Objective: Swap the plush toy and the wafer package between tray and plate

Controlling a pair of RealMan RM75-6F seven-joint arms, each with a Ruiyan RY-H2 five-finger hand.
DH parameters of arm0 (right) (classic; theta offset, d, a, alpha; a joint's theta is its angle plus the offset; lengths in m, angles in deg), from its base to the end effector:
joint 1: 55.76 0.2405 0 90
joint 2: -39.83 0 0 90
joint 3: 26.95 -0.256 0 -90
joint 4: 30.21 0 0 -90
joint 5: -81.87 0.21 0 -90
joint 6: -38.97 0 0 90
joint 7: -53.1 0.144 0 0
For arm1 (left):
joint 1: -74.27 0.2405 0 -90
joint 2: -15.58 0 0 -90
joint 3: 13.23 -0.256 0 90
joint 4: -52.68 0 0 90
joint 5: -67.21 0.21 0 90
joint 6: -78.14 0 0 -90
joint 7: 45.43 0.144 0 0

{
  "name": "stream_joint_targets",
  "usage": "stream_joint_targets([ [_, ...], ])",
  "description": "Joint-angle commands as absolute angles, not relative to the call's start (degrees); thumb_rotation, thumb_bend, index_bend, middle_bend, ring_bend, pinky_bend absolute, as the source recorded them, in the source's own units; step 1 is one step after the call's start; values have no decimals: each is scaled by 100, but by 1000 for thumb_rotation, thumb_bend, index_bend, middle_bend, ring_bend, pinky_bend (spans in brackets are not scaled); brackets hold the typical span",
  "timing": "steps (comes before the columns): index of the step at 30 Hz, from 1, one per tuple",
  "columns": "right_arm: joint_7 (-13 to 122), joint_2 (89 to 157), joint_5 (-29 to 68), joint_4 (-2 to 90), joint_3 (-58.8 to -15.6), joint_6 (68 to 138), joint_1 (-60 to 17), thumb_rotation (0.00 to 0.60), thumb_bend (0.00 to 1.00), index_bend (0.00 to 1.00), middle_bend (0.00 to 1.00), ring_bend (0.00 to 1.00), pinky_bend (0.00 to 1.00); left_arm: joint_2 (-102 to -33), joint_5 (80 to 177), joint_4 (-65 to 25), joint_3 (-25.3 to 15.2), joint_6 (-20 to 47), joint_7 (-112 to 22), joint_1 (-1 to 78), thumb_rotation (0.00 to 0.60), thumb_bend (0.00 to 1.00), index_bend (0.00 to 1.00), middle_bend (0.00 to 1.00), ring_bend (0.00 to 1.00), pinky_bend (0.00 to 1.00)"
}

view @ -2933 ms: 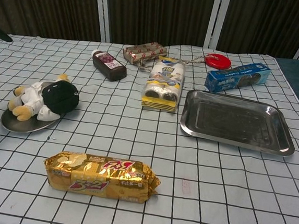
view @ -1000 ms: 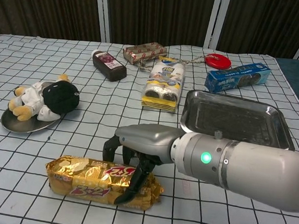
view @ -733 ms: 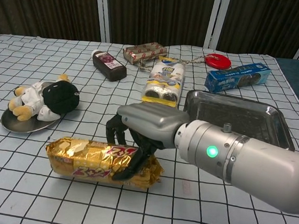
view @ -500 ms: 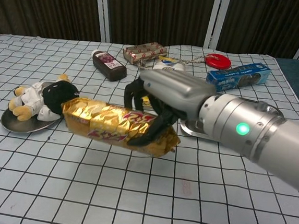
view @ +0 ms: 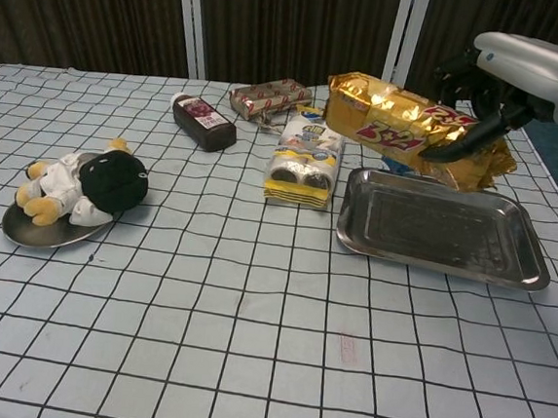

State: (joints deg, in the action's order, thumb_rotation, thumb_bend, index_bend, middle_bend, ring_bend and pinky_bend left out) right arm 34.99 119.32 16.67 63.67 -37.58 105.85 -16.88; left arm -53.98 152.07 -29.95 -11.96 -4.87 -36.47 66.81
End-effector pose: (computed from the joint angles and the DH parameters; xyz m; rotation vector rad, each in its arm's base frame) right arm -0.1537 -0.3396 0.0552 1.6728 -0.8754 1.0562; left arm -0.3341 0.1923 0.1376 -1.4877 -0.7471 -0.7166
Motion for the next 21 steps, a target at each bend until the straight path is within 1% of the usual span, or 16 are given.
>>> stream_joint_targets([
  [1, 3901, 11893, 1740, 5757, -3787, 10370, -1810, 600, 331, 892, 702, 824, 720, -5406, 15202, -2995, -1203, -458, -3651, 6677, 600, 424, 286, 249, 127, 117],
  [6, 4039, 12133, 1646, 5018, -3762, 10447, -1903, 600, 332, 892, 702, 824, 724, -5394, 15171, -3010, -1192, -417, -3706, 6675, 600, 424, 286, 252, 128, 116],
  [8, 4176, 12193, 1628, 4868, -3750, 10405, -1940, 600, 331, 889, 702, 815, 726, -5394, 15172, -3007, -1188, -418, -3703, 6675, 600, 424, 286, 253, 128, 117],
  [10, 4344, 12185, 1614, 4813, -3717, 10278, -1976, 600, 331, 874, 703, 791, 728, -5394, 15175, -3009, -1190, -411, -3702, 6674, 600, 423, 286, 253, 128, 116],
  [12, 4465, 12116, 1616, 4850, -3672, 10115, -2007, 600, 330, 847, 697, 745, 725, -5394, 15178, -3015, -1192, -407, -3698, 6675, 600, 423, 286, 254, 128, 117],
  [14, 4460, 12000, 1694, 4971, -3629, 9930, -2027, 600, 330, 806, 630, 655, 706, -5394, 15181, -3017, -1191, -406, -3693, 6675, 600, 424, 286, 254, 128, 117],
  [15, 4417, 11913, 1758, 5070, -3604, 9823, -2038, 600, 330, 779, 582, 607, 690, -5394, 15180, -3019, -1192, -401, -3695, 6675, 600, 424, 286, 255, 128, 117],
  [16, 4368, 11847, 1823, 5154, -3587, 9752, -2049, 600, 331, 734, 518, 539, 665, -5393, 15178, -3021, -1192, -396, -3699, 6674, 600, 424, 286, 256, 128, 117],
  [17, 4298, 11776, 1911, 5250, -3571, 9677, -2058, 600, 330, 673, 451, 456, 630, -5393, 15176, -3021, -1192, -392, -3704, 6676, 600, 424, 286, 256, 127, 117],
  [18, 4179, 11674, 2056, 5398, -3554, 9592, -2072, 600, 330, 625, 405, 395, 605, -5391, 15173, -3020, -1192, -384, -3708, 6674, 600, 423, 286, 257, 127, 117],
  [20, 3966, 11519, 2269, 5652, -3534, 9530, -2094, 600, 328, 460, 263, 211, 523, -5391, 15172, -3020, -1192, -376, -3703, 6673, 600, 423, 286, 258, 130, 117],
  [21, 3935, 11498, 2293, 5685, -3529, 9528, -2098, 600, 325, 428, 238, 182, 506, -5391, 15173, -3020, -1192, -376, -3703, 6673, 600, 423, 286, 259, 131, 117],
])
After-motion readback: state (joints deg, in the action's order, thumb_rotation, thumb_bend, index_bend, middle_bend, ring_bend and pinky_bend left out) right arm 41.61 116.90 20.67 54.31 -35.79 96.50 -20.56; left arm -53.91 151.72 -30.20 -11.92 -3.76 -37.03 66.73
